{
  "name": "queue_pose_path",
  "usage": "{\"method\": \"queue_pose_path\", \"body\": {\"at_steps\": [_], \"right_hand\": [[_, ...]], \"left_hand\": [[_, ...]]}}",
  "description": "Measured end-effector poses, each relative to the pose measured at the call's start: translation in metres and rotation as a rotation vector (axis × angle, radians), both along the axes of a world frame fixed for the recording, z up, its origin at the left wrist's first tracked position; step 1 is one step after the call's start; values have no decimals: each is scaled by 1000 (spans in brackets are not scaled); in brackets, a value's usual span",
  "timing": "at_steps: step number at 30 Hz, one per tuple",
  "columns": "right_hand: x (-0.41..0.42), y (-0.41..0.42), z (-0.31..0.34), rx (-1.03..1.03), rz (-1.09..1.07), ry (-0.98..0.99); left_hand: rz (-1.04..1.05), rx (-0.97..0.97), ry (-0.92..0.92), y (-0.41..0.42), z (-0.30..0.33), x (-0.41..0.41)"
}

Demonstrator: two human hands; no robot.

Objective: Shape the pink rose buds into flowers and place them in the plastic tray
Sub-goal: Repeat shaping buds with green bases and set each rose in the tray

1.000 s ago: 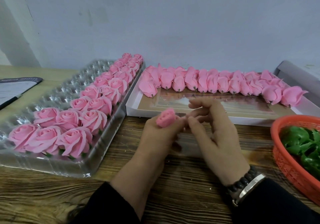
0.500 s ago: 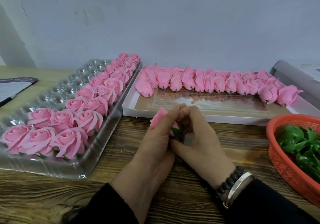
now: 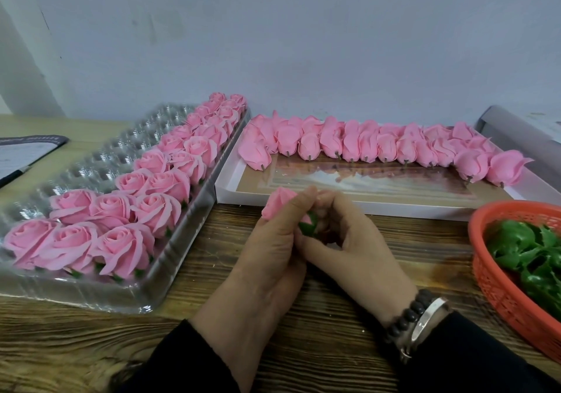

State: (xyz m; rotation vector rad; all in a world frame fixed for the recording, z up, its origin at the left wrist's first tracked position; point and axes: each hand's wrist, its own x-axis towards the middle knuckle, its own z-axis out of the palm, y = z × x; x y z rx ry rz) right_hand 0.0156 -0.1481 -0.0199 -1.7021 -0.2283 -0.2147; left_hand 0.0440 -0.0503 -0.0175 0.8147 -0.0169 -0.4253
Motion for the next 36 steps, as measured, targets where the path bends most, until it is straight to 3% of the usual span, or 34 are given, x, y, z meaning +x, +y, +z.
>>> {"method": "queue_pose_path", "body": {"at_steps": [8,15,23,29,34,36], "right_hand": [[0,1,0,-117,-125,-33],[0,-6,5,91,59,4],[2,-3,-1,7,-16,5],[0,-11,3,126,149,121],[0,-10,3,62,124,119],[2,-9,1,112,23,71]], "left_hand": [[45,68,-97,-1,-4,1],[-44,72,-111,1,0,2],[3,110,-118,0,-2,0],[-78,198,-159,6,3,2],[7,254,-241,9,1,3],[113,382,-319,11,1,4]]}}
